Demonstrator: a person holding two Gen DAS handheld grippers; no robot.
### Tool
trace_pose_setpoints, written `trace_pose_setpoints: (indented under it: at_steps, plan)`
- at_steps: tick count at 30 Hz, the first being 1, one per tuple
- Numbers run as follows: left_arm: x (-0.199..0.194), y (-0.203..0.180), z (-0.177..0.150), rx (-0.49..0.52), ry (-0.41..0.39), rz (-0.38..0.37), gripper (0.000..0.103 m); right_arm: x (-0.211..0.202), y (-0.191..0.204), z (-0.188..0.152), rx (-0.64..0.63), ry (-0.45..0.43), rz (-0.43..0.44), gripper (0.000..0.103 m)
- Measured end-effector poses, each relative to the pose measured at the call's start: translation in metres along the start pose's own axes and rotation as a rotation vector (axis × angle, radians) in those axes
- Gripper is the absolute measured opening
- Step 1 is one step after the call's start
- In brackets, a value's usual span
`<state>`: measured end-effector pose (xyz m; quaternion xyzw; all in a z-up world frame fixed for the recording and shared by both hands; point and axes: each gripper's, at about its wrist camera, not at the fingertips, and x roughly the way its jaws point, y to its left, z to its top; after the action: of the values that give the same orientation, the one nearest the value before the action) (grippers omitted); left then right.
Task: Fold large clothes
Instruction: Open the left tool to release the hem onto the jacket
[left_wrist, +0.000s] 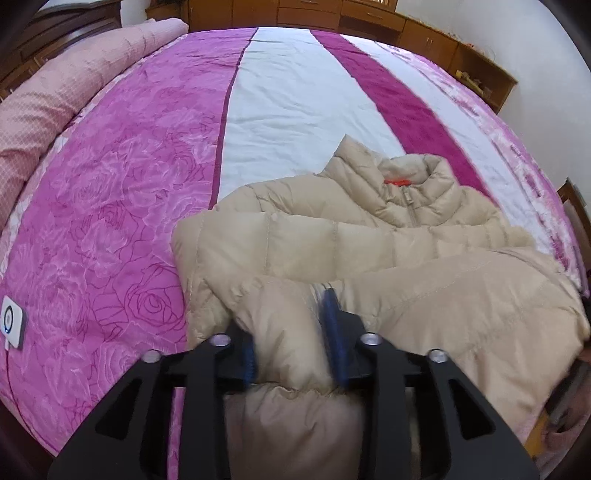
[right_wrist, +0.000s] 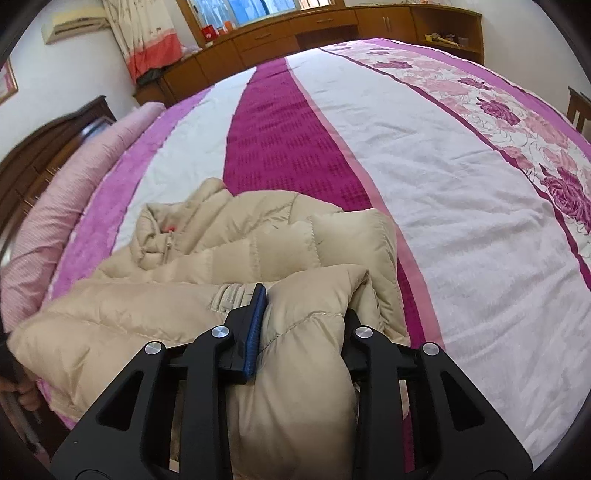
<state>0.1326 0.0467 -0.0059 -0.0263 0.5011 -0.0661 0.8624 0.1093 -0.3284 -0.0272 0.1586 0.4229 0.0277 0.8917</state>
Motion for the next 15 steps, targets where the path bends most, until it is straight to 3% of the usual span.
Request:
trace_pose_setpoints:
  at_steps: [1, 3, 5, 11, 12, 13, 15]
  plan:
    - [-0.005, 0.002, -0.001, -0.006, -0.001, -0.013, 0.048, 0.001, 0.001, -0.001, -0.004, 0.0, -0.006, 0.029]
    - [-0.02, 0.005, -0.005, -0.012, -0.003, -0.045, 0.068, 0.003, 0.002, -0.002, -0.008, 0.0, -0.016, 0.03]
    - [-0.035, 0.006, -0.01, 0.004, -0.026, -0.022, 0.076, 0.003, 0.002, -0.002, -0.005, 0.0, -0.019, 0.031]
    - [-0.074, 0.02, -0.033, 0.027, -0.085, -0.002, 0.082, -0.008, 0.001, 0.0, 0.02, 0.009, 0.014, 0.041]
    - [-0.077, 0.023, -0.036, 0.031, -0.09, 0.007, 0.082, -0.012, 0.0, 0.001, 0.023, 0.01, 0.027, 0.052]
    - [-0.081, 0.025, -0.041, 0.035, -0.096, 0.021, 0.082, -0.018, -0.001, 0.002, 0.027, 0.009, 0.053, 0.069]
    - [-0.085, 0.028, -0.046, 0.041, -0.1, 0.035, 0.082, -0.032, -0.001, 0.003, 0.025, -0.001, 0.096, 0.077]
